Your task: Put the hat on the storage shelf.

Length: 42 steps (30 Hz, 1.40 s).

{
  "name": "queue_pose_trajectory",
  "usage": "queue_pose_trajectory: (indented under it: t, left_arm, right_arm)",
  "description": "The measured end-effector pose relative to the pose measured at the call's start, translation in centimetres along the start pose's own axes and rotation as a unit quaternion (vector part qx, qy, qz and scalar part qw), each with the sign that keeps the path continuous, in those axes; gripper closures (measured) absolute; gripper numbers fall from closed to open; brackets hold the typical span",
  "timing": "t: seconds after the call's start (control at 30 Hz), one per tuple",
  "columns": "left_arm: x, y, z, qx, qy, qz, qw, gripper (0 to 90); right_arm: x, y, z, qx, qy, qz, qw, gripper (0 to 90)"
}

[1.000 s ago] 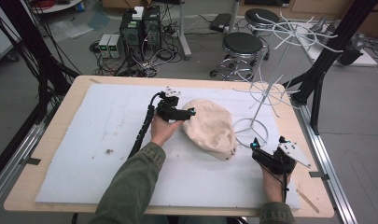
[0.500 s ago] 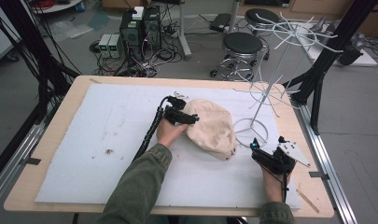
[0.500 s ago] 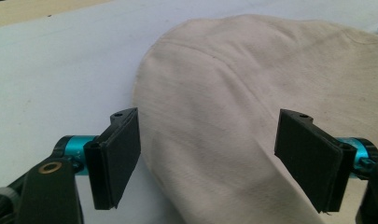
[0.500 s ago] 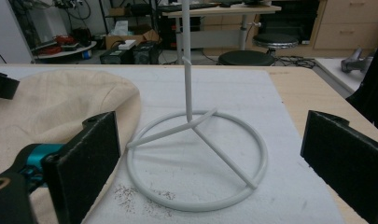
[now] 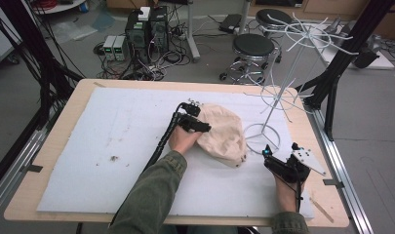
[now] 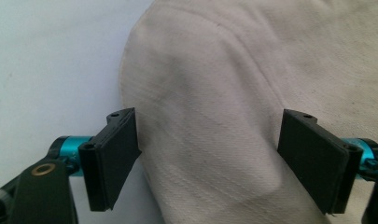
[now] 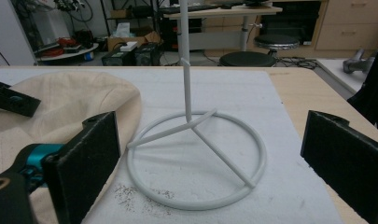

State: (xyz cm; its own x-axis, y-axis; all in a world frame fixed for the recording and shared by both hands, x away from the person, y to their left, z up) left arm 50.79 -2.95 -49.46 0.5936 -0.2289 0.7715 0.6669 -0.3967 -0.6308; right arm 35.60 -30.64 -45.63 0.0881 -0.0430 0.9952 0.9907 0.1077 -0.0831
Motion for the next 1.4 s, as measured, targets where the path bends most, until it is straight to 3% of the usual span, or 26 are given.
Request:
queue_pose_trajectory:
  t: [0.03, 0.07, 0.27, 0.37, 0.47, 0.57, 0.63, 0.67, 0.7, 0.83, 0.93, 1.2, 1.4]
  left_arm:
    - [-0.2, 0.2, 0.2, -0.004, -0.020, 0.007, 0.9998, 17.7]
    - [-0.1, 0.2, 0.2, -0.002, -0.023, 0.005, 0.9997, 17.3]
    - [-0.3, 0.1, -0.2, 0.020, -0.002, 0.007, 0.9998, 22.1]
    - [-0.3, 0.0, -0.3, 0.046, 0.004, 0.007, 0.9989, 33.0]
    - [-0.1, -0.2, -0.2, 0.055, -0.003, 0.004, 0.9985, 38.7]
    - [0.2, -0.6, -0.2, 0.062, 0.013, -0.013, 0.9979, 47.1]
    - [0.7, -1.2, 0.0, 0.064, 0.033, -0.026, 0.9971, 61.8]
    - [0.9, -1.4, 0.3, 0.062, 0.033, -0.027, 0.9971, 61.8]
    - [1.1, -1.7, 0.5, 0.060, 0.031, -0.030, 0.9973, 69.8]
    - [1.3, -2.7, 2.1, 0.053, 0.009, -0.046, 0.9975, 81.2]
    - [1.1, -3.0, 2.9, 0.034, -0.021, -0.054, 0.9977, 81.7]
    - [1.1, -3.1, 2.5, 0.008, -0.011, -0.062, 0.9980, 81.7]
    - [2.1, -4.3, 2.2, -0.013, -0.009, -0.099, 0.9950, 81.7]
  right_arm:
    - [0.0, 0.0, 0.0, 0.000, 0.000, -0.001, 1.0000, 3.8]
    - [0.0, 0.0, 0.1, 0.002, 0.002, -0.001, 1.0000, 3.8]
    - [0.0, 0.0, 0.1, 0.002, 0.001, -0.001, 1.0000, 3.8]
    - [-0.1, 0.1, 0.1, 0.000, 0.001, 0.001, 1.0000, 3.8]
    - [0.0, 0.1, 0.1, 0.001, 0.000, 0.000, 1.0000, 3.8]
    - [0.0, 0.1, 0.1, 0.002, 0.000, 0.001, 1.0000, 3.8]
    - [-0.1, 0.2, 0.0, 0.001, 0.001, 0.002, 1.0000, 3.8]
    - [-0.1, 0.2, 0.0, 0.001, 0.001, 0.002, 1.0000, 3.8]
    - [-0.1, 0.2, -0.1, 0.000, 0.005, 0.002, 1.0000, 3.8]
    - [0.0, 0.1, -0.2, -0.003, 0.007, 0.000, 1.0000, 3.8]
    - [0.0, 0.2, -0.2, -0.002, 0.005, -0.001, 1.0000, 3.8]
    - [-0.1, 0.3, -0.2, -0.004, 0.008, 0.000, 1.0000, 3.8]
    - [0.0, 0.1, -0.3, -0.004, 0.011, -0.002, 0.9999, 3.8]
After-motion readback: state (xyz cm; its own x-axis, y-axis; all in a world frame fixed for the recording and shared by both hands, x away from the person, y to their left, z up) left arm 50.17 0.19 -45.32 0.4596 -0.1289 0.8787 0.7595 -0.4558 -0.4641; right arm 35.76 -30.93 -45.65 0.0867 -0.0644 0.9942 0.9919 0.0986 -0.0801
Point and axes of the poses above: each handheld gripper's, and its own axes: y roughly forward along the jaws, x roughly out of its top, z roughly to its left, the point moved 8 cm from there along y, roughly forward along the jaws, and after that the axes turned 8 degrees about -z, right-handed, at the moved point
